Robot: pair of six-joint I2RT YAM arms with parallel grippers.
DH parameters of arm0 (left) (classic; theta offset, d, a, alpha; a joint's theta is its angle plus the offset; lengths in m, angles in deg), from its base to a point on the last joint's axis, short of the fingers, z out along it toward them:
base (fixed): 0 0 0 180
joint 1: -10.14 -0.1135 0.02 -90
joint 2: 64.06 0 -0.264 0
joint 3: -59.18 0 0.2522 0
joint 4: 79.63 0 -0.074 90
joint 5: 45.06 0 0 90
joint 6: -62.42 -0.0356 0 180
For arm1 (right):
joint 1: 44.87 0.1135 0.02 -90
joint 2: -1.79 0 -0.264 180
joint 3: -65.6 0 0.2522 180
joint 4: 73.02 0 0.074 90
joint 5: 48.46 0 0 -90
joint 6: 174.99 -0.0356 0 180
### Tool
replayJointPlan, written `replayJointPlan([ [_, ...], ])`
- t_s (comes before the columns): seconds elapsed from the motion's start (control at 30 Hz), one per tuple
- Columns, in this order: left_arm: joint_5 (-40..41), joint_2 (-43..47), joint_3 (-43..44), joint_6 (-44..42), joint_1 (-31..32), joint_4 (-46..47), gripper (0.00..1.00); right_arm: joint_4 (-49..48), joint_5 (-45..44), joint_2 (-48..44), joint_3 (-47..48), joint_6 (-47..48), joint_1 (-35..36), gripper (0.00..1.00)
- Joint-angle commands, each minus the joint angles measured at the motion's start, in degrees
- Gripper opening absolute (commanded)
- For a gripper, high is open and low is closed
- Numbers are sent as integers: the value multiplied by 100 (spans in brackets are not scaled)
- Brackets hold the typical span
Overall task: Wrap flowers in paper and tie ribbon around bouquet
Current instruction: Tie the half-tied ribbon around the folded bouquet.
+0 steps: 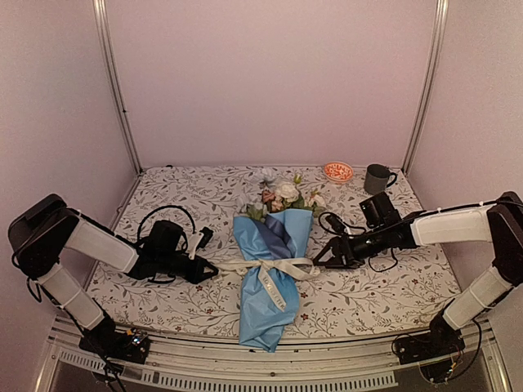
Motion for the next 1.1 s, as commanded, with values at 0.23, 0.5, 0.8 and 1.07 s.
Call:
replayJointPlan([
  [0.23, -59, 283, 43, -230, -2, -284, 0, 14, -1577, -308, 229, 1570, 1078, 99],
  [0.5, -58, 308, 142, -299, 17, -445, 0, 462, -2763, 394, 717, 2452, 1588, 93],
  [0.8, -62, 317, 162, -319, 43, -455, 0, 454, -2990, 491, 828, 2443, 1587, 38],
  [1.07, -43, 318, 170, -353, 51, -485, 0, 604, -2651, 387, 895, 2457, 1589, 27],
])
